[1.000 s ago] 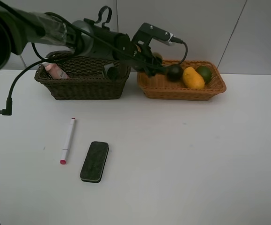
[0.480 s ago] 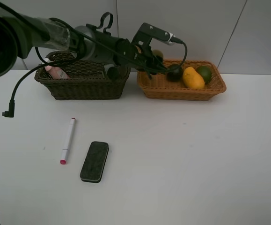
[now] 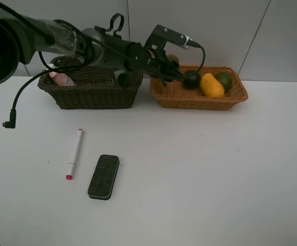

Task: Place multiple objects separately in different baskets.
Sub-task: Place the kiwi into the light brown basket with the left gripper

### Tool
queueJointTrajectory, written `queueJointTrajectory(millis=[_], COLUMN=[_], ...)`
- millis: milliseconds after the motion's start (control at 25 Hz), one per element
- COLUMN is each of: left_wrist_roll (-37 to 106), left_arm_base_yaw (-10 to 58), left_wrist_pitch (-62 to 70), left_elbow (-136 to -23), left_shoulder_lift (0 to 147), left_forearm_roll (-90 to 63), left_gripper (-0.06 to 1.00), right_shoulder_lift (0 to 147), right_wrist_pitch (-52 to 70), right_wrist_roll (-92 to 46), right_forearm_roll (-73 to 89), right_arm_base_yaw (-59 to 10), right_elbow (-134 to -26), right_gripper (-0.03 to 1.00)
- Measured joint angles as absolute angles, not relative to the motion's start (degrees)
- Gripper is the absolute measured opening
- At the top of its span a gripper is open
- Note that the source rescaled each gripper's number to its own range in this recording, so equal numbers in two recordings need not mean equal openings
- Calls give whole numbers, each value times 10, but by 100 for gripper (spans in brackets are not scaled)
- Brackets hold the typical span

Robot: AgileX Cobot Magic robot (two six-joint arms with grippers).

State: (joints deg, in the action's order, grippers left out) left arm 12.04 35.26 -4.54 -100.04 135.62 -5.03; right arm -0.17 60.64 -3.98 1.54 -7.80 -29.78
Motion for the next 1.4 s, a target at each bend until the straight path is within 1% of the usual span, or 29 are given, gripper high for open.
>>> queueJointTrajectory(millis=[80, 200, 840, 1200, 1400], left_wrist_roll=[120, 120, 107, 103, 103], left_arm_base_yaw=[353, 353, 353, 353, 353], left_wrist_pitch=[-48, -49, -50, -74, 0], left_elbow=[-1000, -1000, -1000, -1000, -1000], left_shoulder_lift=[1356, 1356, 1356, 1356, 1328], left_forearm_roll=[-50, -50, -55, -57, -57], left_gripper=[82, 85, 86, 86, 86], right_shoulder_lift=[-2, -2, -2, -2, -2], right_wrist_pitch=[606, 606, 606, 606, 606], right_wrist_roll=[-40, -40, -40, -40, -40], right_forearm_roll=[15, 15, 15, 15, 15], right_arm_base_yaw=[-78, -78, -78, -78, -78], right_elbow=[-298, -298, -298, -298, -298], right_gripper=[100, 100, 100, 100, 100])
